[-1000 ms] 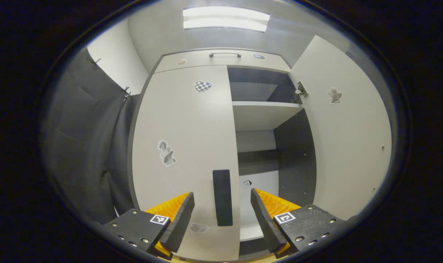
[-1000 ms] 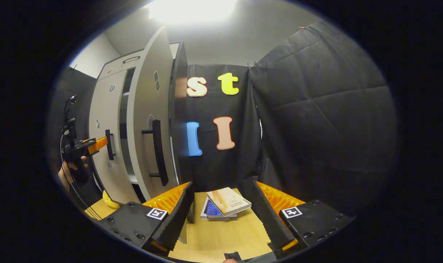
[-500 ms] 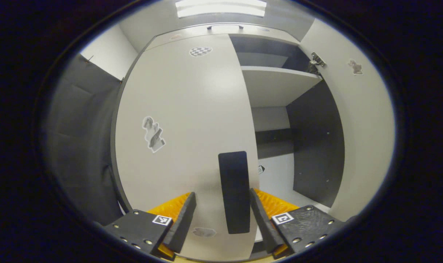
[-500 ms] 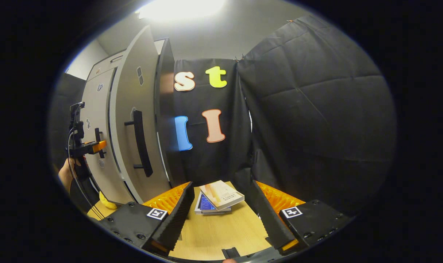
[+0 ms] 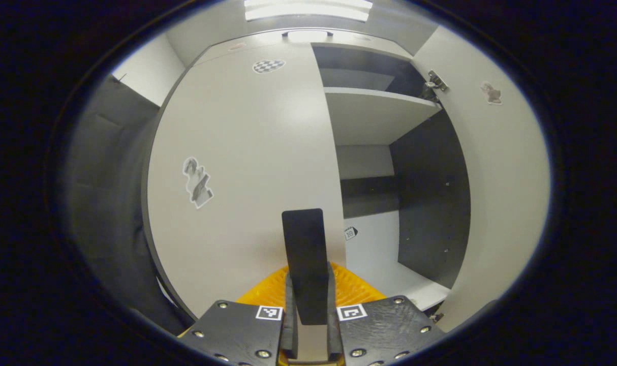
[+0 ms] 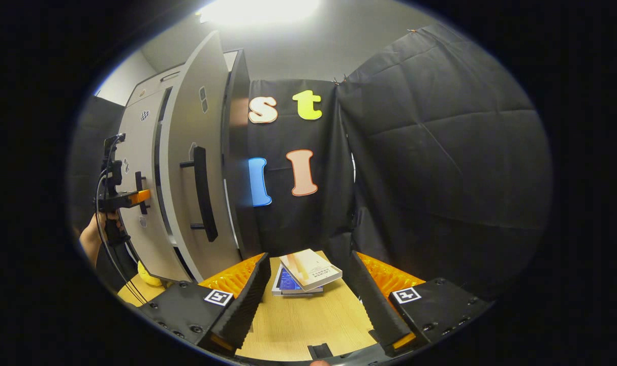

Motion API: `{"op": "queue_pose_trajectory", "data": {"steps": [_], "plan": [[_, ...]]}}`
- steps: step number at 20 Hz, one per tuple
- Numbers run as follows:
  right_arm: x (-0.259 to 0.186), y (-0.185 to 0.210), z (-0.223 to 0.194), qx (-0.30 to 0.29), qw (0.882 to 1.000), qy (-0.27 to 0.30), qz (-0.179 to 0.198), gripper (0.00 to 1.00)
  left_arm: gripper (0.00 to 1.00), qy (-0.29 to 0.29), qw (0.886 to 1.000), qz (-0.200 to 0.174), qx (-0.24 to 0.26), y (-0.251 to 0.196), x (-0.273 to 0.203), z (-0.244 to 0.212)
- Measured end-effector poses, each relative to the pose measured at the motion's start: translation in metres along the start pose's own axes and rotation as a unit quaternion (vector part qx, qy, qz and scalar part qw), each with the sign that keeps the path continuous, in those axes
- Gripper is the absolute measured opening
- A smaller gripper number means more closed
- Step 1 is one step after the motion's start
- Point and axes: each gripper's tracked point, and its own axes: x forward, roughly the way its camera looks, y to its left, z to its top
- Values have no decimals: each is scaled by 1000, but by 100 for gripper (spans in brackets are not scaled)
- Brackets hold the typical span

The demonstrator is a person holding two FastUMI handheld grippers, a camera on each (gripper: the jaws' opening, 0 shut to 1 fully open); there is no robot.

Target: Grab one shoe with the right hand and put it into the shoe cabinet, grab the other shoe with the left hand and put it into the shoe cabinet; then close the right door with the right hand and the left door with the left hand.

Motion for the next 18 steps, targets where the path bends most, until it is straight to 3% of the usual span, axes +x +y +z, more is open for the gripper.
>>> {"op": "queue_pose_trajectory", "data": {"steps": [2,5,11,12,13,15,17,18], "plan": [[1,5,1,-4,1000,-1,6,92,17,5,1000,3,0,1,-4,3],[0,13,1,-11,1000,-3,18,92,13,4,1000,-3,-10,1,-2,1],[-4,21,4,-7,999,-6,32,92,14,7,1000,-18,-18,7,-4,7],[-5,23,4,-8,999,-7,34,98,14,8,1000,-20,-15,8,-4,8],[-5,25,6,-8,999,-7,35,92,17,9,1000,-21,-16,9,-3,8],[-7,30,7,-9,999,-8,39,98,14,10,999,-23,-23,11,0,11],[-9,36,8,-11,999,-9,43,98,14,10,999,-25,-29,14,-1,12],[-10,40,8,-12,999,-10,45,92,16,10,999,-26,-26,15,-1,13]]}}
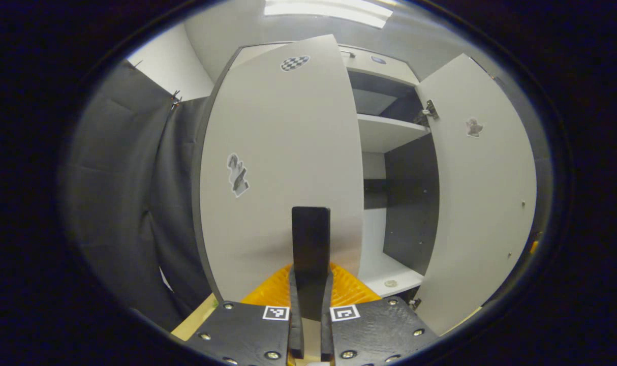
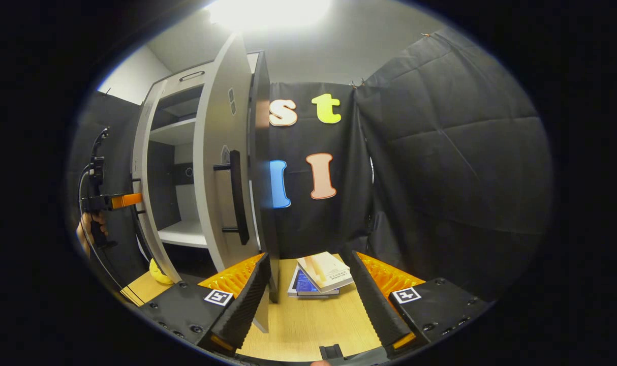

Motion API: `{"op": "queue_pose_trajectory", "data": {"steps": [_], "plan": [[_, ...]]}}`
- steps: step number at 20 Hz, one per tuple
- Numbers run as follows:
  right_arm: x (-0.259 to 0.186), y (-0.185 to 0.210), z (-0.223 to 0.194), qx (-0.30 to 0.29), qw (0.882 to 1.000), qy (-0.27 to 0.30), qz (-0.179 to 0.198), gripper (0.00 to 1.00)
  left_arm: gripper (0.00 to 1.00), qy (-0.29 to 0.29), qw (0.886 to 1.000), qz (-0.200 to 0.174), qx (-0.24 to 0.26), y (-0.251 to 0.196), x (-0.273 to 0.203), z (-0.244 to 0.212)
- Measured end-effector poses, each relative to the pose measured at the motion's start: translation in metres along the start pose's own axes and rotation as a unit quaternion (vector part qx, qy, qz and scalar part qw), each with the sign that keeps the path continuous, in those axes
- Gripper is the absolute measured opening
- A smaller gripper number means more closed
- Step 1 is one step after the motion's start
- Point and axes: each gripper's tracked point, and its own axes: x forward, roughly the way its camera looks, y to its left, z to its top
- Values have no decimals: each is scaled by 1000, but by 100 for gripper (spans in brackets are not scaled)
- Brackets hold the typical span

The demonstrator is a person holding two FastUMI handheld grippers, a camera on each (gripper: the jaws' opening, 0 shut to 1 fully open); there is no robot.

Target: Grab one shoe with the right hand and put it into the shoe cabinet, grab the other shoe with the left hand and put it into the shoe cabinet; then close the right door with the right hand and the left door with the left hand.

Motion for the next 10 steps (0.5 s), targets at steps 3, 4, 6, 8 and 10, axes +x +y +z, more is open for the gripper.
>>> {"op": "queue_pose_trajectory", "data": {"steps": [3,4,6,8,10], "plan": [[-2,11,2,-3,1000,0,4,92,14,0,1000,-1,2,4,-4,-1],[-3,14,2,-5,1000,-1,6,92,14,-1,1000,-1,0,4,-5,-1],[-5,20,4,-8,1000,-3,7,98,14,-1,1000,-1,-4,6,-6,1],[-6,27,6,-6,1000,-6,9,92,14,-1,1000,0,-2,10,-10,0],[-5,35,5,-4,1000,-7,13,98,13,0,1000,3,-2,13,-11,0]]}}
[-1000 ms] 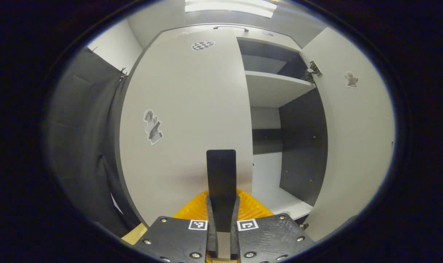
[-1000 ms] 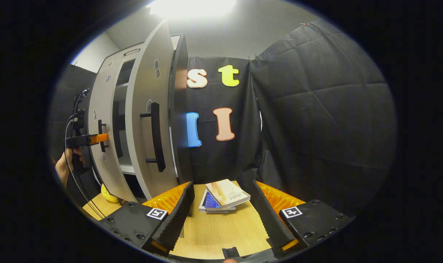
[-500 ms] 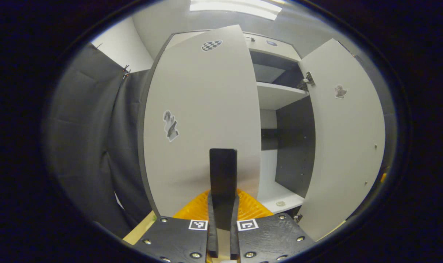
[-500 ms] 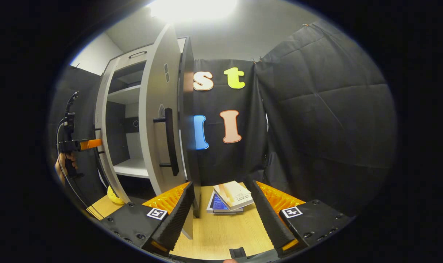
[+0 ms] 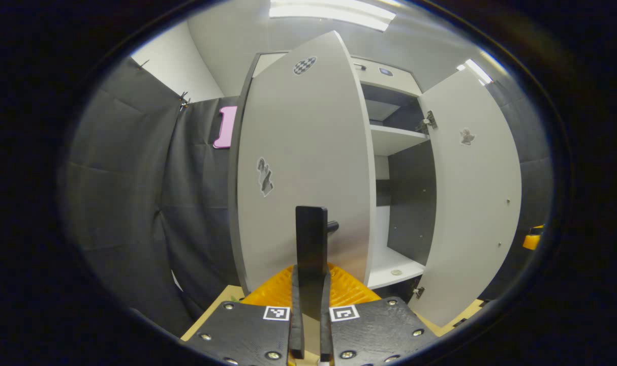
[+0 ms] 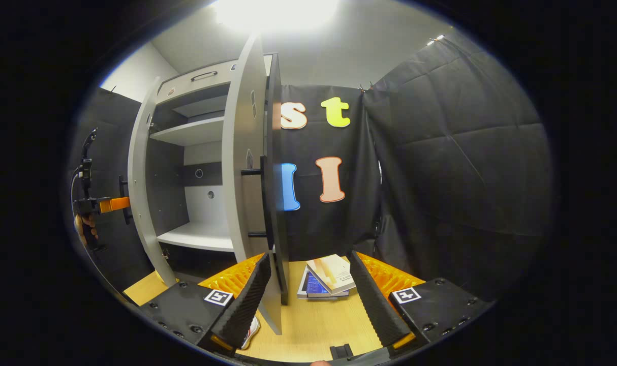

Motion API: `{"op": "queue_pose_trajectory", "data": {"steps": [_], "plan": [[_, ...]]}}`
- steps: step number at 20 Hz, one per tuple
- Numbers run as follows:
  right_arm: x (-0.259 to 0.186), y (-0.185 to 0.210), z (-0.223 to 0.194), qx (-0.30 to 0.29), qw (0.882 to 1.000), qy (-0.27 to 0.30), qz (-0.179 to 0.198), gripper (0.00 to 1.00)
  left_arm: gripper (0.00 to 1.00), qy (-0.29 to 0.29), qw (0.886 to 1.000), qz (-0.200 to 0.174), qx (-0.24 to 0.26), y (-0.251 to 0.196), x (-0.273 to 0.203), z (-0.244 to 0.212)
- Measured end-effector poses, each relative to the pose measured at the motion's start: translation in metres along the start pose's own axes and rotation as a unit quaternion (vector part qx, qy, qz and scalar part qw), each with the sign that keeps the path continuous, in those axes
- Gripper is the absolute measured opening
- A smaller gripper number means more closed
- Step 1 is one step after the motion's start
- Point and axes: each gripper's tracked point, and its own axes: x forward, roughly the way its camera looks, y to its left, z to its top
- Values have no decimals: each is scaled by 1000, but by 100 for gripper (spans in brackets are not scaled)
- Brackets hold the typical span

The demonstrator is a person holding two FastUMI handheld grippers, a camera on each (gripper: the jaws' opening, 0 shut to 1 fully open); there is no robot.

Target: Grab one shoe with the right hand and put it into the shoe cabinet, grab the other shoe with the left hand and put it into the shoe cabinet; then close the right door with the right hand and the left door with the left hand.

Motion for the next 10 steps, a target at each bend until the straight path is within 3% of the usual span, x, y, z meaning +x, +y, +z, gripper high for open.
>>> {"op": "queue_pose_trajectory", "data": {"steps": [1,2,3,5,7,8,10], "plan": [[0,2,0,-1,1000,1,2,92,13,-1,1000,0,1,2,-1,0],[0,4,0,-3,1000,0,5,92,8,-2,1000,0,0,3,1,-1],[0,8,1,-6,1000,-1,7,98,10,-2,1000,0,-5,2,-2,1],[0,18,3,-11,1000,-5,14,98,10,-3,1000,0,-7,2,-3,1],[-1,27,7,-17,1000,-8,18,92,10,-4,1000,7,-2,8,-3,1],[-3,31,8,-19,1000,-9,21,98,8,-5,1000,13,0,12,-4,1],[-6,43,16,-28,999,-20,30,98,7,-6,1000,26,-2,17,-3,2]]}}
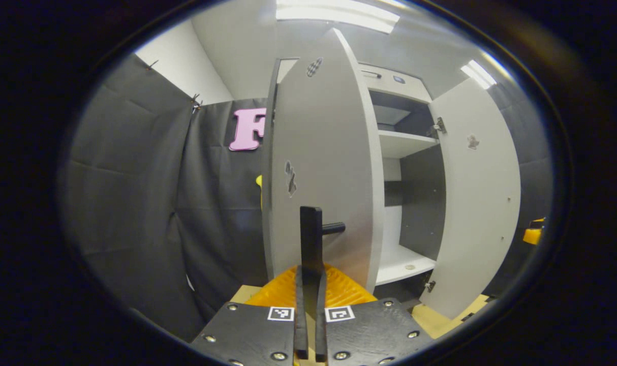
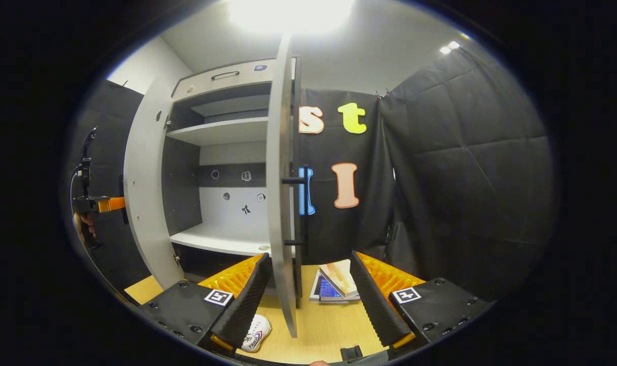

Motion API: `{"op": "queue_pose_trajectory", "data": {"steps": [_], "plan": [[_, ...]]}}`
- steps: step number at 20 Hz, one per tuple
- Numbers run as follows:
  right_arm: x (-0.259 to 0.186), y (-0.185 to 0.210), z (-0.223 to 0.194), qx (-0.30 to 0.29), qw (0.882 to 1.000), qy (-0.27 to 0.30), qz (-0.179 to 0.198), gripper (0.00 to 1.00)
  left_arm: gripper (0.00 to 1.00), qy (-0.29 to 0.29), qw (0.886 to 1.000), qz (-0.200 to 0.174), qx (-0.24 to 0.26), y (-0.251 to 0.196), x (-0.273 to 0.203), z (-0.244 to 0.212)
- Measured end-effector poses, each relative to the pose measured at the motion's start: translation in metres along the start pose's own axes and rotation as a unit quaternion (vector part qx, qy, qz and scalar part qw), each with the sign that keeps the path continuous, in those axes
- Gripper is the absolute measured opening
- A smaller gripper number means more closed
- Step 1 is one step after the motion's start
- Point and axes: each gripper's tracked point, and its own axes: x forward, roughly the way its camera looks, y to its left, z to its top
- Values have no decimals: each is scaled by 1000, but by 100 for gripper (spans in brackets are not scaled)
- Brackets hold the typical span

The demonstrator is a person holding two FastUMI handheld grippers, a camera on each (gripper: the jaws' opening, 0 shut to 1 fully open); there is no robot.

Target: Grab one shoe with the right hand and put it into the shoe cabinet, grab the other shoe with the left hand and put it into the shoe cabinet; then close the right door with the right hand and the left door with the left hand.

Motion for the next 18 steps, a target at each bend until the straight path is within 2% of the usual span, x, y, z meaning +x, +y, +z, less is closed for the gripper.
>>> {"op": "queue_pose_trajectory", "data": {"steps": [5,8,10,12,14,18], "plan": [[1,30,10,-19,999,-15,23,98,7,11,999,26,20,17,-5,-6],[7,48,10,-22,999,-13,38,98,5,0,996,70,50,44,-2,-3],[11,58,9,-23,998,-13,48,99,6,0,995,90,43,56,-2,-4],[16,66,8,-23,998,-11,57,99,6,0,996,94,8,44,-5,-1],[19,75,6,-21,998,-9,67,100,6,-10,996,93,1,40,-6,1],[29,93,1,-8,996,-5,89,99,5,-31,994,106,24,50,-11,7]]}}
